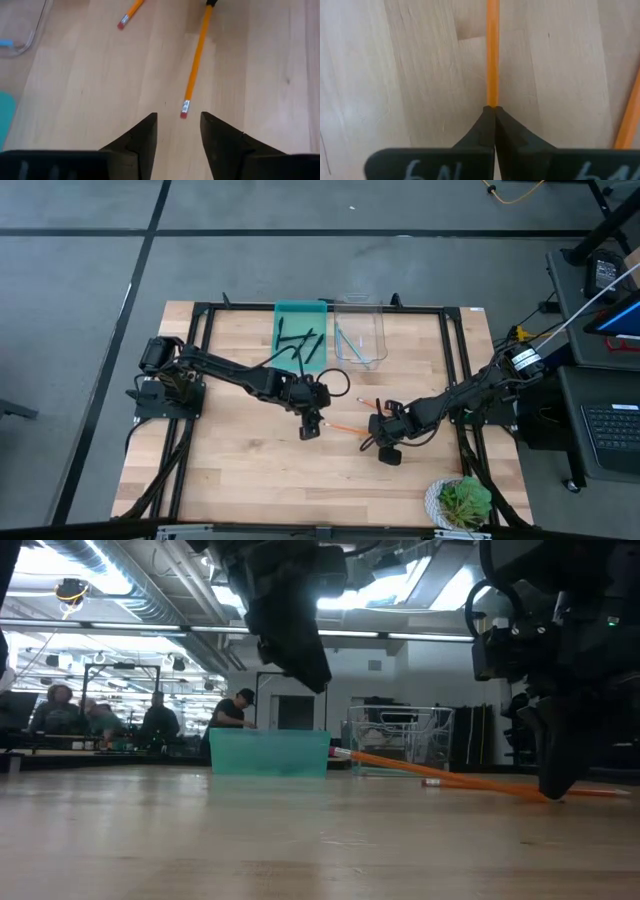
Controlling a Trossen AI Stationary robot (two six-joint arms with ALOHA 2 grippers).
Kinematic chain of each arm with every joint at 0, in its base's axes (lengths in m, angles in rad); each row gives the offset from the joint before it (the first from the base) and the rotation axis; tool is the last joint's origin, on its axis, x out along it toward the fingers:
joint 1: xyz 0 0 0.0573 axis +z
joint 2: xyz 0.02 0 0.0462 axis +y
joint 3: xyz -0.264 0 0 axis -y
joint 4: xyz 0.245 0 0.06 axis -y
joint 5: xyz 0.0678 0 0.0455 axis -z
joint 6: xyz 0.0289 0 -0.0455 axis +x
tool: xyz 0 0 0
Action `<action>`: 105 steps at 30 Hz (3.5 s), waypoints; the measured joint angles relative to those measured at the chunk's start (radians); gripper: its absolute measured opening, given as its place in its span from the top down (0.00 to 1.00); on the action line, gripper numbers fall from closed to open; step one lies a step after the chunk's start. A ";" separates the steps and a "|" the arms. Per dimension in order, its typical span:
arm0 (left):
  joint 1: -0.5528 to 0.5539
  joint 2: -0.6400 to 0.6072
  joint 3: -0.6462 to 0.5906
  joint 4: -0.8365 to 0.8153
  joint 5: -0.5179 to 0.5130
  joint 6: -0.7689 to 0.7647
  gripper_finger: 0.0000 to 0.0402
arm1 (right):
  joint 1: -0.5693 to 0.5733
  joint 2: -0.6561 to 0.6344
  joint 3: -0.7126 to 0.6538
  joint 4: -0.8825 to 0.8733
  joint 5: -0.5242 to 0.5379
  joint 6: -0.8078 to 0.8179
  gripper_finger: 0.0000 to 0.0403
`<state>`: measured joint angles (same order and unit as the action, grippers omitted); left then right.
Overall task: Sort pens & pencils
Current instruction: Put the bottom yellow pencil into the transparent bin
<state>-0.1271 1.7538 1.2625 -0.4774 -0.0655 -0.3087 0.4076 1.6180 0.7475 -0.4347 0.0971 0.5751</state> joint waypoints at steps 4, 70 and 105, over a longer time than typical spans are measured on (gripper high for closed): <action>-0.008 0.000 0.000 0.016 -0.011 0.003 0.58 | 0.000 0.000 0.000 0.000 -0.001 0.000 1.00; -0.017 0.257 0.033 0.217 0.065 0.161 0.95 | 0.000 0.000 -0.002 0.008 -0.011 -0.003 1.00; 0.022 0.173 0.176 -0.104 -0.074 0.207 0.96 | 0.039 -0.117 0.315 -0.550 -0.020 0.039 0.85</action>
<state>-0.1055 1.9269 1.4388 -0.5811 -0.1396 -0.1014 0.4468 1.5013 1.0630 -0.9852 0.0772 0.6139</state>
